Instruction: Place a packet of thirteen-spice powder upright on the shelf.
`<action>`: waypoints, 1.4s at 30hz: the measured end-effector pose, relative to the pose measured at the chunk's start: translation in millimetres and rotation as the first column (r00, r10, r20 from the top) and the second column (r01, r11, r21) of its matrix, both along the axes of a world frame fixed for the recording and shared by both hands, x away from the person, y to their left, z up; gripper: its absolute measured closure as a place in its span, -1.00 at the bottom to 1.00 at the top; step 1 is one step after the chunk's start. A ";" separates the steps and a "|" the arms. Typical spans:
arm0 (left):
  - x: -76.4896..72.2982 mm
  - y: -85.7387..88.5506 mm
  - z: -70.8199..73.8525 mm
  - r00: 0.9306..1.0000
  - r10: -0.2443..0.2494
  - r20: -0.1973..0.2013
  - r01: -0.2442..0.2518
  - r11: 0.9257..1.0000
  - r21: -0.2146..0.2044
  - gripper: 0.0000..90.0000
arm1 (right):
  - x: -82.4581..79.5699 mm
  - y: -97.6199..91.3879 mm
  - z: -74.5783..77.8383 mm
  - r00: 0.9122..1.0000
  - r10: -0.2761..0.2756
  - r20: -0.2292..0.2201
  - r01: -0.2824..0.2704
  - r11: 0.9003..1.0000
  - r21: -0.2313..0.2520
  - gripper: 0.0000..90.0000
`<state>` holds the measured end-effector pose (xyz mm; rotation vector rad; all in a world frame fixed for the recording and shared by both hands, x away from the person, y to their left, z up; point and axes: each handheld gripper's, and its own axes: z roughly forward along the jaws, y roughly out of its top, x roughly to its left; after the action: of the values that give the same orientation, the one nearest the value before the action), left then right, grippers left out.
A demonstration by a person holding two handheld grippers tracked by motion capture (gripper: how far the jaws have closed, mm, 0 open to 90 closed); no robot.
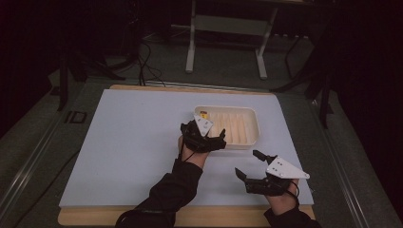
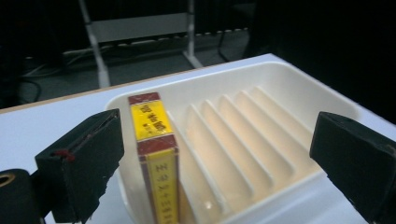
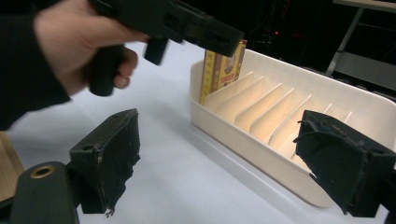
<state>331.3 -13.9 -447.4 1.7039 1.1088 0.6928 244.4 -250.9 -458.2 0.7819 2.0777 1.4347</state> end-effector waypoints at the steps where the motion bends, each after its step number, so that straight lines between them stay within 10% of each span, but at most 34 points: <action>1: 0.0 0.0 0.0 1.000 0.000 0.000 0.000 1.000 0.000 -0.91 | 0.0 0.0 0.0 1.000 0.000 0.000 0.000 1.000 0.000 -0.70; 14: -39.6 22.6 26.4 0.989 -0.148 -0.001 0.148 0.987 -0.059 -0.91 | 1.6 0.4 -1.3 1.000 0.006 -0.005 -0.006 1.000 -0.007 -0.70; 30: -75.4 38.7 23.1 0.946 -0.325 0.016 0.325 0.943 -0.077 -0.91 | 1.7 0.8 -0.6 1.000 0.013 -0.007 -0.013 1.000 -0.010 -0.70; 37: -87.4 56.4 7.2 0.907 -0.421 0.026 0.421 0.900 -0.115 -0.91 | 1.9 2.4 -2.0 1.000 0.020 -0.009 -0.020 1.000 -0.012 -0.70; 42: -93.6 60.7 -0.7 0.889 -0.457 0.037 0.458 0.884 -0.089 -0.91 | 2.4 3.3 -3.3 1.000 0.023 -0.013 -0.024 1.000 -0.018 -0.70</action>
<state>237.8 46.7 -448.2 1.7844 0.6722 0.3445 246.8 -247.6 -461.4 0.7635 2.1131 1.4247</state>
